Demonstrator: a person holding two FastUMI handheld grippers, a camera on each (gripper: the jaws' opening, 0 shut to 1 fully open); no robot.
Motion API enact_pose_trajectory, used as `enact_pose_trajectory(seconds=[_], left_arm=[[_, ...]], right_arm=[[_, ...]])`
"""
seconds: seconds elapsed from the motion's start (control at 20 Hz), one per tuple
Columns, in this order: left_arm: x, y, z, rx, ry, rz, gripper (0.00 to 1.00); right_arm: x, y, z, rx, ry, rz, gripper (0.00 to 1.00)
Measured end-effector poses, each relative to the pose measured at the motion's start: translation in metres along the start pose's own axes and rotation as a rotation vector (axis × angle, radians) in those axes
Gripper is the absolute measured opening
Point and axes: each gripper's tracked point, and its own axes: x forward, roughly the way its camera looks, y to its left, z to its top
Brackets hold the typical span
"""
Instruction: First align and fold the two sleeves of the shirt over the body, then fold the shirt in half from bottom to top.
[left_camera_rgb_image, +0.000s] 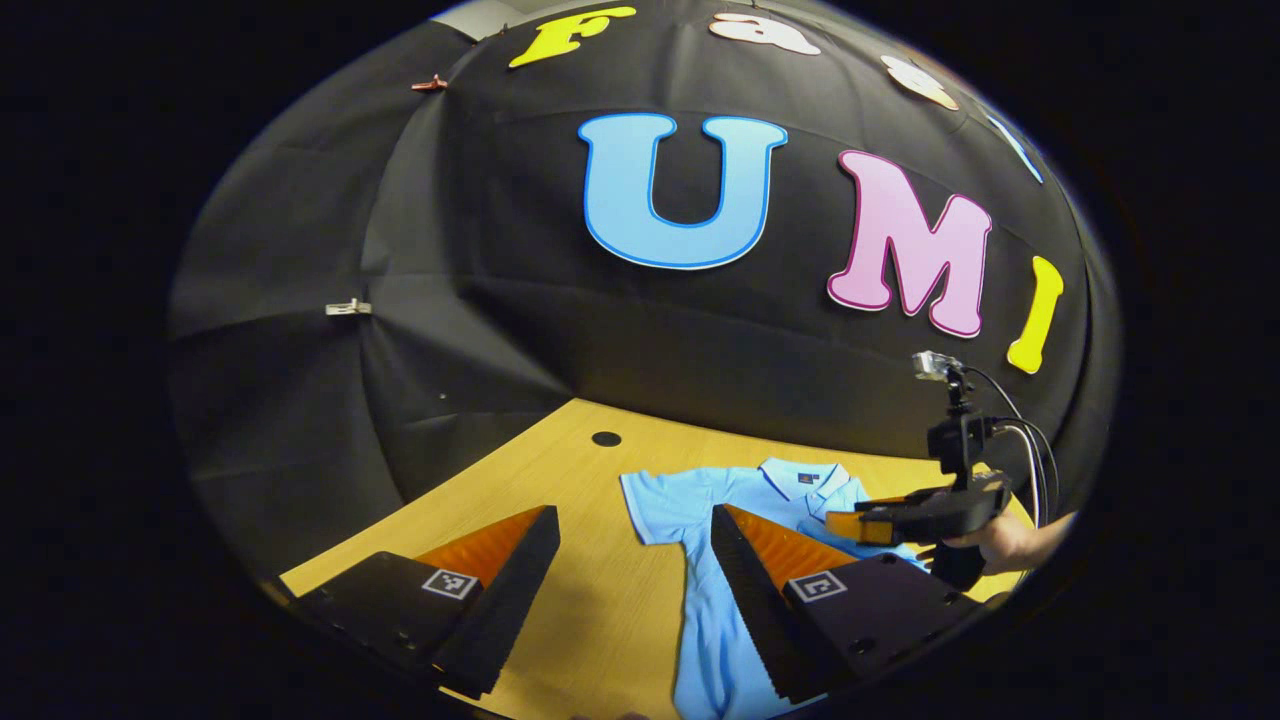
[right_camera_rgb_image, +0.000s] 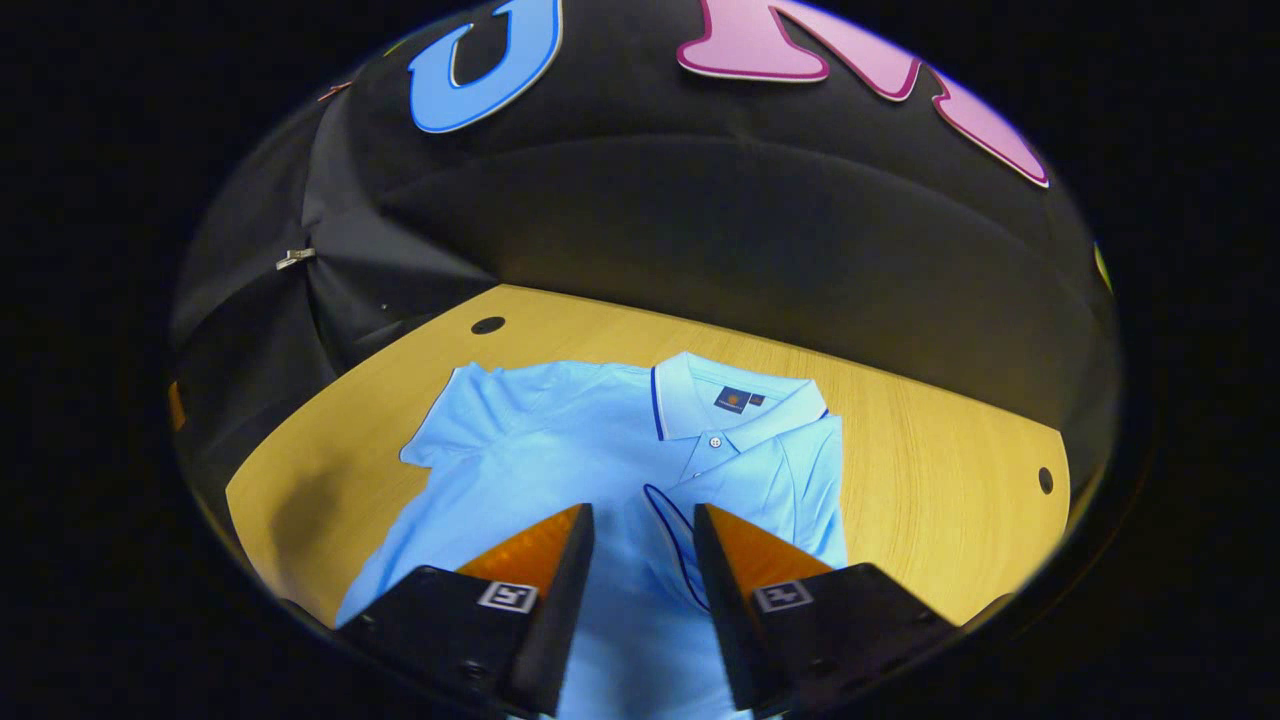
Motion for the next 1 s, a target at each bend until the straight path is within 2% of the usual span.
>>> enact_pose_trajectory(seconds=[0.05,0.1,0.15,0.4,0.6,0.8,1.0], left_arm=[[0.013,-0.002,0.001,0.001,0.009,-0.015,0.97],[0.027,-0.005,0.002,0.006,0.017,-0.030,0.97],[0.042,-0.007,0.002,0.015,0.019,-0.041,0.97],[0.116,-0.006,-0.002,0.067,0.055,-0.073,0.97],[0.179,0.005,-0.019,0.063,0.103,-0.062,0.97],[0.238,0.018,-0.042,0.094,0.150,-0.048,0.97],[0.277,0.014,-0.074,0.158,0.232,-0.088,0.97]], right_arm=[[-0.008,-0.003,0.002,-0.004,-0.011,-0.005,0.86],[-0.015,-0.007,0.002,-0.006,-0.023,-0.009,0.95],[-0.025,-0.013,0.003,-0.010,-0.034,-0.019,0.98],[-0.075,-0.052,0.006,-0.013,-0.086,-0.091,0.98],[-0.124,-0.090,-0.008,0.023,-0.109,-0.159,0.98],[-0.162,-0.132,-0.048,-0.022,-0.078,-0.271,0.98],[-0.186,-0.137,-0.093,0.110,-0.051,-0.308,0.98]])
